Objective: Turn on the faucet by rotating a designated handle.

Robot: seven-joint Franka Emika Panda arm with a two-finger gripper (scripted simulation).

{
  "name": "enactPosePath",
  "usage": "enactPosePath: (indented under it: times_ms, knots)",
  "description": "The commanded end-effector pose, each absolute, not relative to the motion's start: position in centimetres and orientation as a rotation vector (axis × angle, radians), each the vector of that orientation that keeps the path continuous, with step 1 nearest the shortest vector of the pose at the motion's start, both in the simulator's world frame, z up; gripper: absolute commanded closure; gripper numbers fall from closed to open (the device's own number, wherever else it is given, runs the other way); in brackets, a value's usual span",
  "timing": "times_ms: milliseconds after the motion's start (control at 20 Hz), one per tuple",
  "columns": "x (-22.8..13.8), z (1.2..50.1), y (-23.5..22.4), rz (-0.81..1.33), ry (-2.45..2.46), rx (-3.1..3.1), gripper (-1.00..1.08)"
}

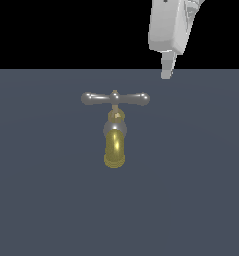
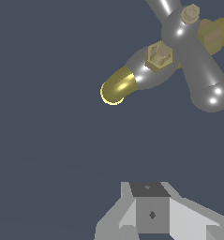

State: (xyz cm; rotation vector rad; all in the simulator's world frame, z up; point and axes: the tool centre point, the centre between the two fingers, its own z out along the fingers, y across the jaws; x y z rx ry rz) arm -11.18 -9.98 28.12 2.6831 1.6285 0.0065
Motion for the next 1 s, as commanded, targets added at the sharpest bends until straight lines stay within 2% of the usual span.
enactPosePath:
  times_ms: [0,950]
  knots:
    - [-10.2,27.0,-10.0,0.005,1.701,2.636,1.08]
    - [-4.7,20.4,-8.5,0.0,2.122,2.315,1.08]
